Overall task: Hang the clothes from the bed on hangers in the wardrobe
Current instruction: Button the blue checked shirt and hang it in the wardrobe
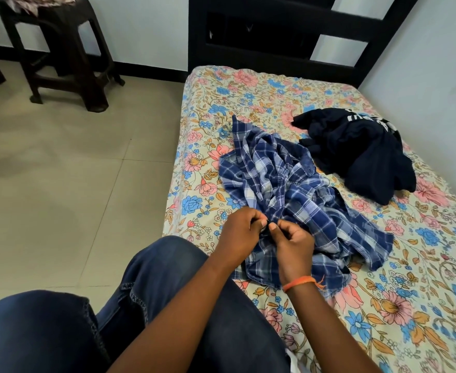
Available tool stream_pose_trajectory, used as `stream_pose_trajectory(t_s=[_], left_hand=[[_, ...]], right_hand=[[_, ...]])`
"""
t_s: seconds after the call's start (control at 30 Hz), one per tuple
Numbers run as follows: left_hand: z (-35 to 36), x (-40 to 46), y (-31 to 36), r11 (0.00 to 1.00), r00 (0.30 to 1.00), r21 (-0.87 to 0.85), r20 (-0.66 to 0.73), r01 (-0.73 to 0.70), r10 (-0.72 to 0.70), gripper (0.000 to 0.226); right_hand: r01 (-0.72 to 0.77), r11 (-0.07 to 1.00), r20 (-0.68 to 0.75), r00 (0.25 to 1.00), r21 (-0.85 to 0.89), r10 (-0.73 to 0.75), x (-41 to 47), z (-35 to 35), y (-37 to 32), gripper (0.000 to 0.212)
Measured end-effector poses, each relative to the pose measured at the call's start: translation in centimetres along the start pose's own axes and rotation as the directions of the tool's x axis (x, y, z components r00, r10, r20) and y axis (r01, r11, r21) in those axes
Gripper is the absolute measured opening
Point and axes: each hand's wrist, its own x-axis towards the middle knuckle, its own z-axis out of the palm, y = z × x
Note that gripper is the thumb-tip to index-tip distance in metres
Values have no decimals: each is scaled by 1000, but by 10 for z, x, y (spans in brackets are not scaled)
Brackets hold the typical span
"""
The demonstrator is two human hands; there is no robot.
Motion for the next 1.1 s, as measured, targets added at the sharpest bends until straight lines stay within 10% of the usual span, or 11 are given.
stream_pose_trajectory(t_s=[0.3,1.1], left_hand=[[-2,-1,1,997,997,-53,-32,63,-65,12],[-3,-1,6,983,991,-123,2,134,-134,20]], right_hand=[[-267,891,84,964,367,254,-6,0,-12,12],[185,950,-18,980,-249,-196,-8,-2,-14,11]])
